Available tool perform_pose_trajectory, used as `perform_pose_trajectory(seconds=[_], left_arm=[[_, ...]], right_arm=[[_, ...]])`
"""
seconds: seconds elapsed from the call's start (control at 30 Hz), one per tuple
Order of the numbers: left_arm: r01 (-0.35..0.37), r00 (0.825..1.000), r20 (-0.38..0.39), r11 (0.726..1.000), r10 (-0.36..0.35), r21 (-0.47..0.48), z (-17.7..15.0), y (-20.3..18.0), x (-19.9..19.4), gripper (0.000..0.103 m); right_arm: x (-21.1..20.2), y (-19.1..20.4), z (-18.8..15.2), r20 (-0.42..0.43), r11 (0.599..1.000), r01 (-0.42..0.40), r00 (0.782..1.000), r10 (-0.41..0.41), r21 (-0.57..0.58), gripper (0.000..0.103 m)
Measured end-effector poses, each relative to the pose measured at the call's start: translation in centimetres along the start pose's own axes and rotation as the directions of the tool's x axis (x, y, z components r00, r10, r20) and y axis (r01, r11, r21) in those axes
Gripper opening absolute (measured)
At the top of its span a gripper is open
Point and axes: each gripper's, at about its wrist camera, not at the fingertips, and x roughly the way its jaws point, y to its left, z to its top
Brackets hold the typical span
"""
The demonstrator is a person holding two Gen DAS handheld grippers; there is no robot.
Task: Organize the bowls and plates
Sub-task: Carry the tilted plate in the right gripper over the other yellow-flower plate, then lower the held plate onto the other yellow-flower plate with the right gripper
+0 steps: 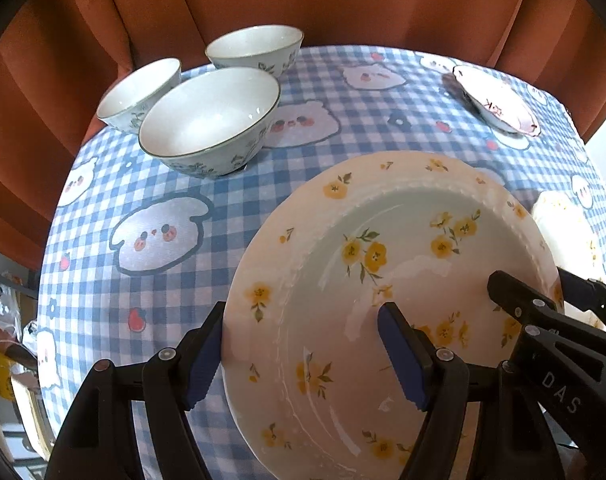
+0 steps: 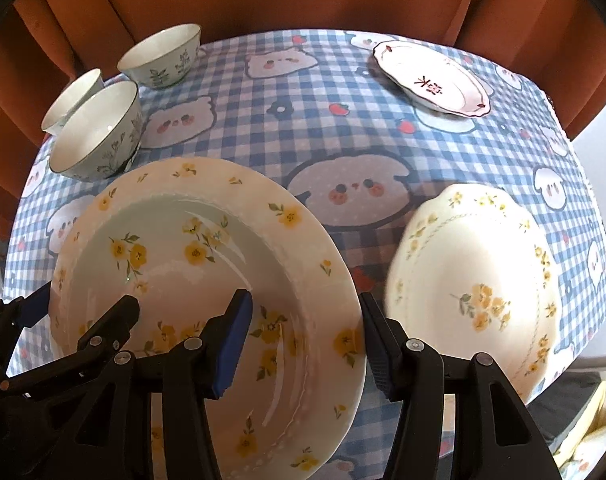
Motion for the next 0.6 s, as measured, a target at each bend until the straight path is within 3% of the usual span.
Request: perform_pose_trajectory(seconds=[0.3,0.6], left_arm=[[-0.034,0.999,0.023,0.998,0.035,-0.052,-0.2,-4.5,-2.4,0.075],[-0.029,0.999,0.018,0.999,0.03,-0.035,0.0,-10.0,-2.7,0.075]], right_arm=[[-2.0,-4.2,0.2,0.024,0.997,-0.05,0.998,0.051,-0.052,0.058],[-3.1,-10.2,0.1,0.041,0.998,-0.061,0.997,0.062,-0.031,0.058]])
